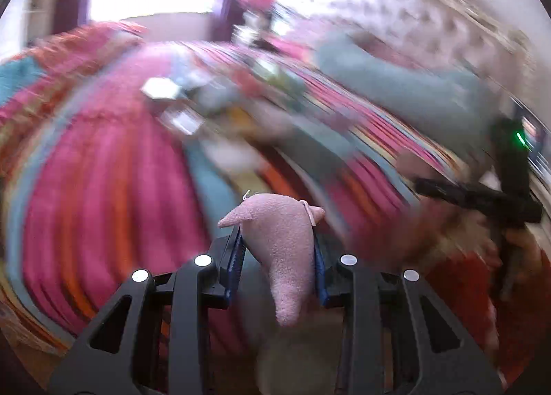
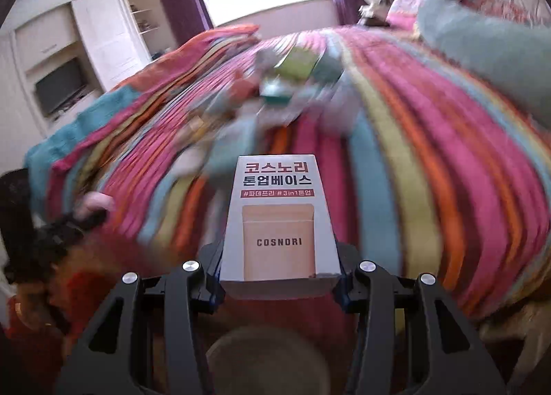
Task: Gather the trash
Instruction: 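Grasp the pink plush with the left gripper while the right grasps the COSNORI box, then drop the pink plush and COSNORI box into the wastebasket with both grippers, then grasp the white case with the left gripper while the right grasps the teal box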
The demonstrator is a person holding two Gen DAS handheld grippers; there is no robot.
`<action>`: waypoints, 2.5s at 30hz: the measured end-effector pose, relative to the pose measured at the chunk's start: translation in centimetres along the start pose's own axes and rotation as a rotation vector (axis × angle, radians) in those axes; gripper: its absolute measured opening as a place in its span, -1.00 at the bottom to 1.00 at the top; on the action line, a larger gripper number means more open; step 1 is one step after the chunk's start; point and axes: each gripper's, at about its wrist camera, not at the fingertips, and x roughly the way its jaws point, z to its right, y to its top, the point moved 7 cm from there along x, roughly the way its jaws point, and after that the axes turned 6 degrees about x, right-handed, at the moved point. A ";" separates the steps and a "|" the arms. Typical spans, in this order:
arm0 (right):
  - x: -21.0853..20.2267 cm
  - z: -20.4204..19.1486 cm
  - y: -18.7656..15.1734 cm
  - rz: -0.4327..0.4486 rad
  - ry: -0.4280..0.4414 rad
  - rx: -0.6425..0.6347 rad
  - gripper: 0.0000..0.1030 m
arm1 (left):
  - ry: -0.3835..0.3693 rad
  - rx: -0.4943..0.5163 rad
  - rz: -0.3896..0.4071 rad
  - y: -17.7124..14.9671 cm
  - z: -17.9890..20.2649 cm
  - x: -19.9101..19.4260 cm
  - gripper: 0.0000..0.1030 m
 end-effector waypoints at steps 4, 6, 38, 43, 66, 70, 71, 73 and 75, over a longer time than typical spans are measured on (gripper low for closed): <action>0.0 -1.0 -8.9 -0.171 -0.017 0.056 -0.12 | -0.155 0.007 -0.224 -8.3 5.4 3.5 -0.35; 1.6 -0.5 -12.9 -0.274 -0.034 0.094 -0.12 | -0.190 -0.012 -0.353 -12.6 6.7 6.5 -0.35; 3.0 0.1 -14.8 -0.199 -0.160 0.030 0.25 | -0.028 -0.121 -0.322 -13.1 2.0 8.0 0.60; 1.0 -2.3 -6.4 0.014 -0.113 -0.063 0.30 | 0.061 0.065 -0.069 -2.9 -1.1 4.0 0.60; 11.2 -4.5 7.4 0.039 -0.219 -0.217 0.40 | 0.387 -0.042 -0.105 8.8 -8.9 15.6 0.60; 12.6 -4.1 7.1 0.009 -0.233 -0.236 0.40 | 0.383 -0.055 -0.108 8.9 -9.8 15.6 0.56; 12.8 -4.1 7.0 0.005 -0.233 -0.237 0.38 | 0.384 -0.054 -0.111 8.8 -10.0 15.5 0.50; 13.0 -3.9 6.6 -0.005 -0.218 -0.230 -0.07 | 0.388 -0.042 -0.113 8.8 -10.2 15.2 0.35; 12.7 -3.9 6.1 -0.009 -0.188 -0.219 -0.12 | 0.362 -0.045 -0.109 8.5 -10.1 14.6 0.35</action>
